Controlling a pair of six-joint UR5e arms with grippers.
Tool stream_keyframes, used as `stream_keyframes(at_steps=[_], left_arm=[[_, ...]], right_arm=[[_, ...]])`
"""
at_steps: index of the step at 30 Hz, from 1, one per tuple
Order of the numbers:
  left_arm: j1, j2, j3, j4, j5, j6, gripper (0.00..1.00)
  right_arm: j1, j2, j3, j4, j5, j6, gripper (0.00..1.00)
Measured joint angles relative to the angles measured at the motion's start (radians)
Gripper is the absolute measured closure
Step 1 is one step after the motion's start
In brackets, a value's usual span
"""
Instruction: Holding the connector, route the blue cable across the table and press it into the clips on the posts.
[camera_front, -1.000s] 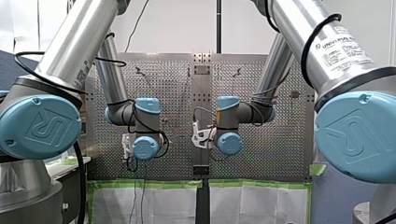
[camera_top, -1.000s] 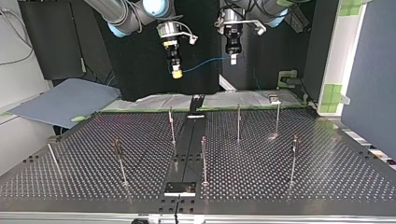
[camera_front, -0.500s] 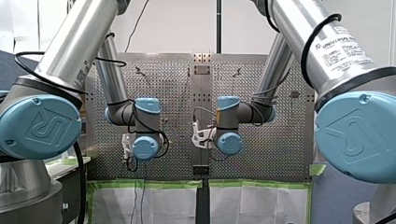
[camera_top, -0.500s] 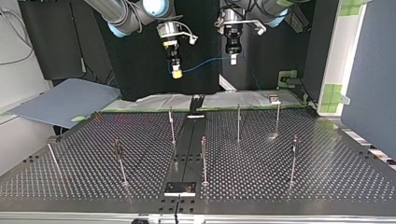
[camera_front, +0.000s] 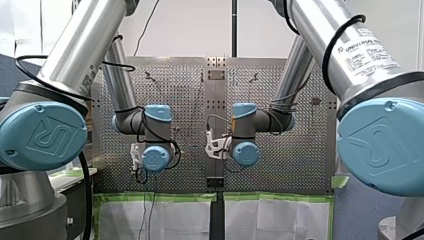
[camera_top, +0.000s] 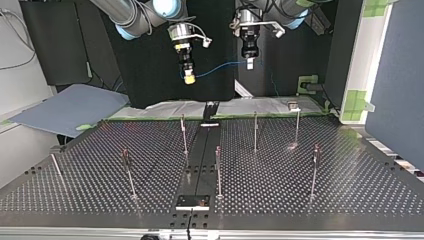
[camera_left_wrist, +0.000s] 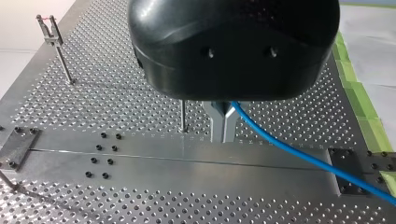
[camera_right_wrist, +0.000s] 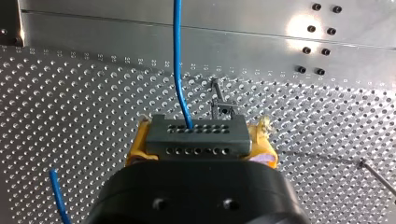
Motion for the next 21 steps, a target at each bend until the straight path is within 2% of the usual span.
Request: stream_keyframes(at_steps=[3,10,16,21], left_arm=[[-0.001,0.0,0.0,0.0,-0.001,0.0,1.0],[-0.001,0.001,0.0,0.0,-0.001,0.0,1.0],[-0.001,0.001,0.0,0.0,-0.001,0.0,1.0],[-0.001,0.001,0.0,0.0,-0.001,0.0,1.0]], right_arm=[[-0.001,0.004,-0.002,0.004,0.0,-0.001,1.0],[-0.003,0.05,-0.007,0.032,0.0,-0.003,1.0],[-0.003,0.103,-0.008,0.035,0.0,-0.003,1.0],[-0.003,0.117,-0.008,0.035,0.0,-0.003,1.0]])
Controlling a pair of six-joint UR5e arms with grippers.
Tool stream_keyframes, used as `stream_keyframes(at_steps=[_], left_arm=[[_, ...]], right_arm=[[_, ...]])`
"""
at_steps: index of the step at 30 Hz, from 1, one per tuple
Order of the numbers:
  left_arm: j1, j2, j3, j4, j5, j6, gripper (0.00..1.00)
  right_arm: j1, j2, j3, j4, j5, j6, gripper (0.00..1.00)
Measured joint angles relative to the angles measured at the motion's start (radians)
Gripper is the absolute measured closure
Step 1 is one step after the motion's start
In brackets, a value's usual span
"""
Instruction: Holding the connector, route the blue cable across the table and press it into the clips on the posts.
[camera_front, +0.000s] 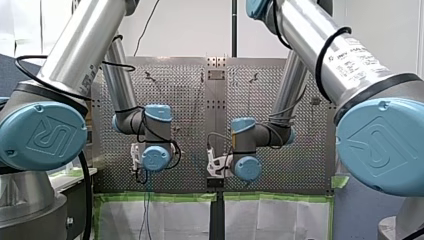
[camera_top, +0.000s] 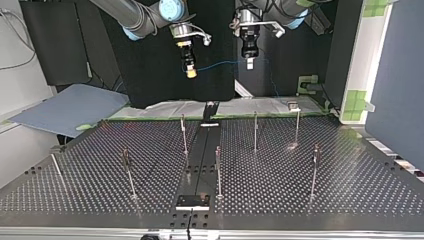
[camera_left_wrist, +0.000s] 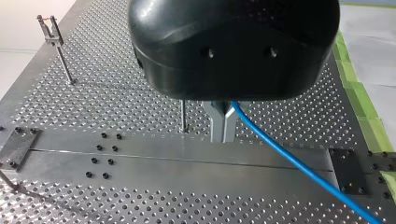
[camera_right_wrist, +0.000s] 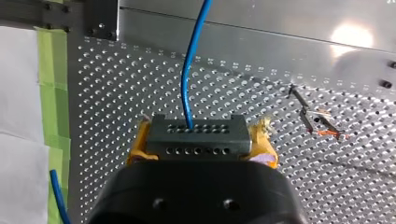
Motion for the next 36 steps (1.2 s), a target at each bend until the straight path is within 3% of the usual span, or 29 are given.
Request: stream_keyframes(at_steps=[13,30,33,36], left_arm=[[0.01,0.024,-0.044,-0.025,-0.003,-0.001,1.0],[0.01,0.022,-0.048,-0.024,-0.001,0.0,1.0],[0.008,0.015,-0.041,-0.02,0.004,0.005,1.0],[0.009,0.027,-0.033,-0.035,0.002,0.002,1.0]], right_arm=[[0.0,0.002,0.0,0.0,0.0,0.0,1.0],[-0.001,0.002,0.0,0.001,0.0,-0.001,1.0],[-0.004,-0.006,-0.012,0.012,-0.002,-0.009,1.0],[0.005,-0.026,-0.034,0.034,-0.004,-0.002,1.0]])
